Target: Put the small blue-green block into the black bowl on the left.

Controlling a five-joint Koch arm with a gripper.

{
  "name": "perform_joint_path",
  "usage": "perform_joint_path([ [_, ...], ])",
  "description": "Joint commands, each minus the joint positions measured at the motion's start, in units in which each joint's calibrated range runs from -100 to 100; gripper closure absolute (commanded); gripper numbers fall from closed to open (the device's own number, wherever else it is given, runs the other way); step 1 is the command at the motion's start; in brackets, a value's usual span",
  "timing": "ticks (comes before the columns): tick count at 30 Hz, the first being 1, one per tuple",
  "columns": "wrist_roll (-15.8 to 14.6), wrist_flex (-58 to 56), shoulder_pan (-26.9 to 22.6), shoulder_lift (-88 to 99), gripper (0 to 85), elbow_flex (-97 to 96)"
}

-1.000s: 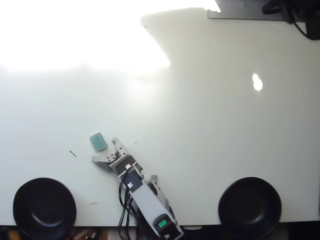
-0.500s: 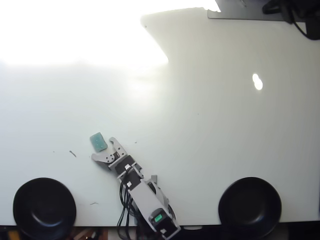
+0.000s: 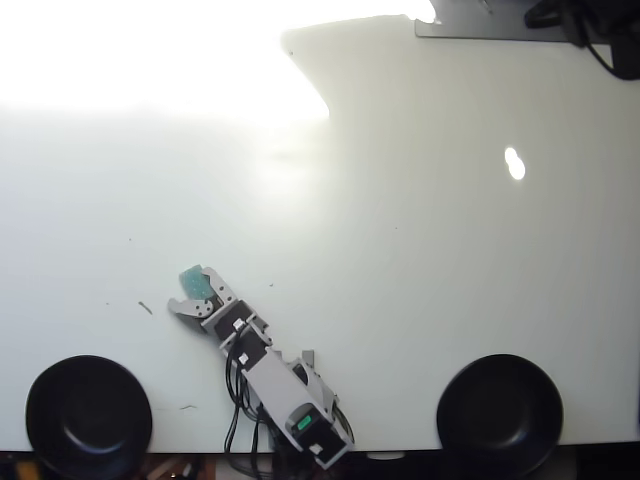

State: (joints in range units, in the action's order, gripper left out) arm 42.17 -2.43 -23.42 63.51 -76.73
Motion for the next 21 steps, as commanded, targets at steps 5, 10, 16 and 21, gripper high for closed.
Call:
perform_joint_path([
  [5,-0.05,0.04,-0.1,-0.04,59.5,2.7],
  [10,0.0,-1.18,-0.34,0.07,75.1,2.61],
  [16,-0.15,-1.59,-0.63,0.92,82.0,4.64],
  [21,-1.22,-6.77,-3.08,4.78,82.0,13.79],
])
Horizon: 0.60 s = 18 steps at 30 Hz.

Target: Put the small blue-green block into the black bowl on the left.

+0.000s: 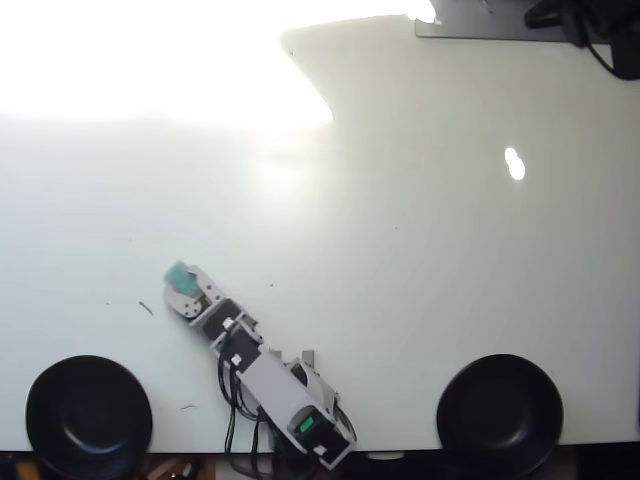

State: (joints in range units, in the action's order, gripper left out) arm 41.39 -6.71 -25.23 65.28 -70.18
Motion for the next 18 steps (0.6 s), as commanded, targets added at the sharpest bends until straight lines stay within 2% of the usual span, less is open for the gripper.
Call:
perform_joint_path([
  [1,-0.49,-3.39,-1.51,3.33,82.0,8.81],
  [8,-0.49,-10.36,-4.44,4.62,82.1,22.67],
  [18,-0.39,-16.52,-12.31,4.94,82.1,38.01],
])
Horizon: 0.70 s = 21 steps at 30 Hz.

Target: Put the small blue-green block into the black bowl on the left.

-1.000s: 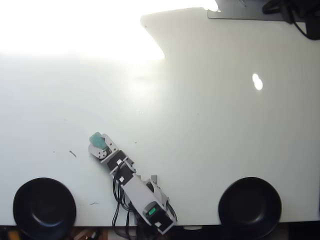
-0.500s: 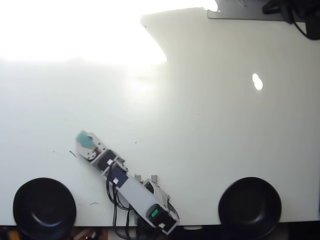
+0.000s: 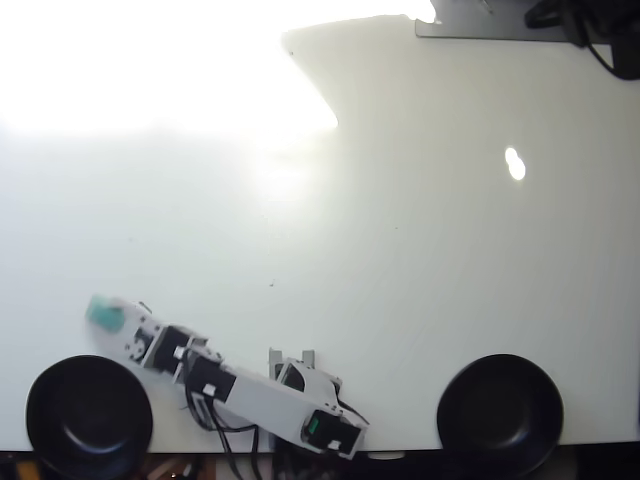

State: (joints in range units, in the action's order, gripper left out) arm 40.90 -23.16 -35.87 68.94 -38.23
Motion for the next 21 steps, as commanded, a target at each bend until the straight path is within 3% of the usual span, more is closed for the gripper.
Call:
perform_joint_path([
  [1,0.1,-0.47,-2.44,1.39,82.1,6.71],
  [14,0.05,5.53,-13.92,-2.04,82.3,8.65],
  [21,0.05,9.17,-16.65,-3.65,82.3,6.53],
])
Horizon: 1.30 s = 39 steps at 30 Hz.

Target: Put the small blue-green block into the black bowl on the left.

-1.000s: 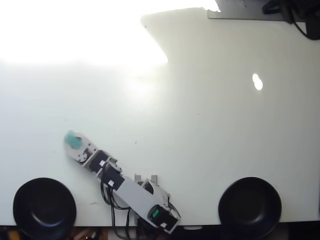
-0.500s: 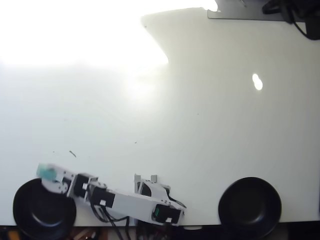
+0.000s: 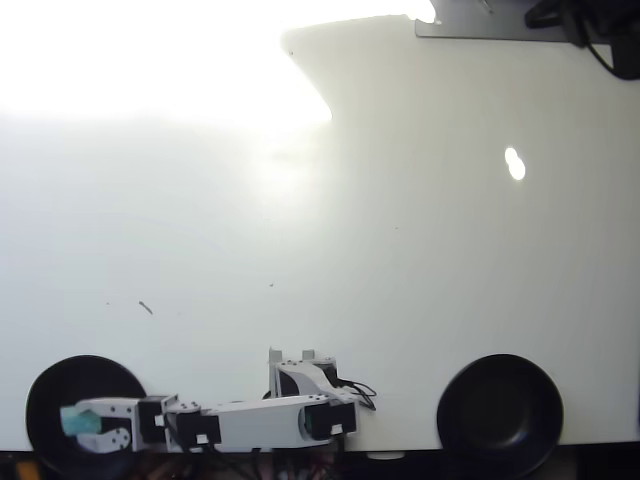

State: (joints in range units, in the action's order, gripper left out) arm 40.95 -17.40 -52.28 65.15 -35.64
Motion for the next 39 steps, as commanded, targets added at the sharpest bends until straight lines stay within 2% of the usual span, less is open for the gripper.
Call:
perform_joint_path([
  [1,0.0,3.42,-0.49,-0.07,82.3,3.94],
  [16,0.0,2.44,-0.93,-1.04,82.1,4.13],
  [17,0.0,2.2,-0.98,-0.93,80.1,4.03],
  [20,0.0,1.55,-0.98,-0.93,62.4,4.13],
  [22,0.0,0.82,-0.93,-0.61,58.3,4.13],
  [30,-0.39,-1.37,0.24,1.64,54.7,4.31],
  [34,-2.49,-1.69,3.42,4.75,54.7,4.13],
  [39,-11.28,-1.61,10.55,9.03,54.8,4.4],
])
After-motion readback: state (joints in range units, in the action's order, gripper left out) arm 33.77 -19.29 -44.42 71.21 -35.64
